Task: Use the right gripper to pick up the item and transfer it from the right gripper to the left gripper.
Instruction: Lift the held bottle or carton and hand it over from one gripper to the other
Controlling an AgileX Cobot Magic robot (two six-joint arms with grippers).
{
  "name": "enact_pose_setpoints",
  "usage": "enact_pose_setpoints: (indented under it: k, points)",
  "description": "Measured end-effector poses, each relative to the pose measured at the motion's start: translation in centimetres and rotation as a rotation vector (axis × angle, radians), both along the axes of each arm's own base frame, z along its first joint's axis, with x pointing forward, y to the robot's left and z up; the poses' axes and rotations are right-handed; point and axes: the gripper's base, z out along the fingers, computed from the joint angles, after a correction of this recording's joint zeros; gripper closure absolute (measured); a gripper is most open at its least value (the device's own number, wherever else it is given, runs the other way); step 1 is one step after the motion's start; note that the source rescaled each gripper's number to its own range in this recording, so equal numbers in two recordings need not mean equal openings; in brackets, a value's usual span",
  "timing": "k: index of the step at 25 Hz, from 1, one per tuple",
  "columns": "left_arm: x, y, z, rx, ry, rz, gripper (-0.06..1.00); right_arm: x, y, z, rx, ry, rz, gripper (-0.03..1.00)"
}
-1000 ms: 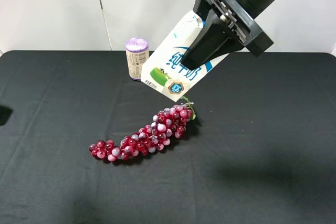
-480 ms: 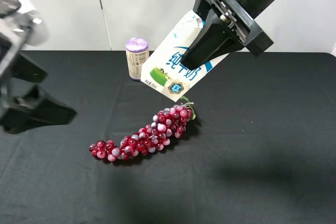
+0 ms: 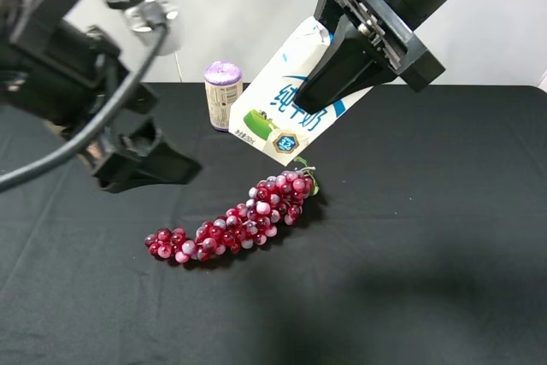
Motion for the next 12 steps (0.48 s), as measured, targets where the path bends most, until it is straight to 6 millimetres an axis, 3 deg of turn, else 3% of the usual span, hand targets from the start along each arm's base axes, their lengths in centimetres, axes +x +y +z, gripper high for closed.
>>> enact_pose_setpoints:
  k: [12]
  points:
    - [2.3, -4.6, 0.8, -0.093, -0.015, -0.156, 0.0, -0.1, 0.1, 0.1, 0.021, -0.02, 0.033, 0.93]
